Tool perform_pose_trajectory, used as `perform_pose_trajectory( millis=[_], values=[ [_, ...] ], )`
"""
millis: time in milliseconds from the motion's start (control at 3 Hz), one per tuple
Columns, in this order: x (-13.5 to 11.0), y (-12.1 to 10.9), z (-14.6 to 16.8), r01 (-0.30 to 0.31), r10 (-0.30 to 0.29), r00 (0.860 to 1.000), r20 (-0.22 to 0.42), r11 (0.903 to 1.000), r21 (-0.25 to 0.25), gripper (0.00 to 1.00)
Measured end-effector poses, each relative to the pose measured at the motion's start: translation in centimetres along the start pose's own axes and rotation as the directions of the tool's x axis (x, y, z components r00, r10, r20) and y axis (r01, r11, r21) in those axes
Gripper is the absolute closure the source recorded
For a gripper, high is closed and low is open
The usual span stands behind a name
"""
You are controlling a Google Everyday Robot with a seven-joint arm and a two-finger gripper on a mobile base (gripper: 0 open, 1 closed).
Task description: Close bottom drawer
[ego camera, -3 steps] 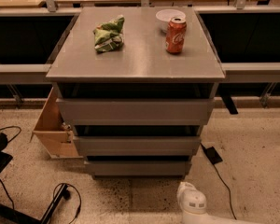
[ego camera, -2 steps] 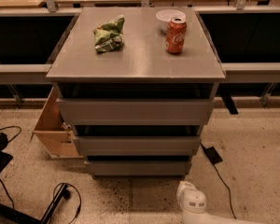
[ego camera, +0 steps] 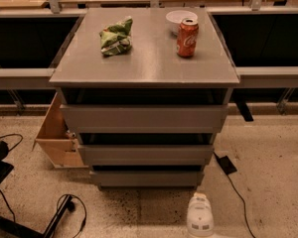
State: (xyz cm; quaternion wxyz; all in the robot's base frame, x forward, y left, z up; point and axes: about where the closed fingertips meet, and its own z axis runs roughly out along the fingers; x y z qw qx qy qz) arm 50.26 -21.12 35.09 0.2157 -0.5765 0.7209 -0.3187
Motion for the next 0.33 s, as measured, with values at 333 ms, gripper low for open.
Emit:
perform_pose_trajectory(
  millis=[333],
  values=[
    [-0.31, -2.49, -3.74, 0.066, -0.058, 0.996, -0.070, 0.9923, 0.105, 1.00]
  ],
)
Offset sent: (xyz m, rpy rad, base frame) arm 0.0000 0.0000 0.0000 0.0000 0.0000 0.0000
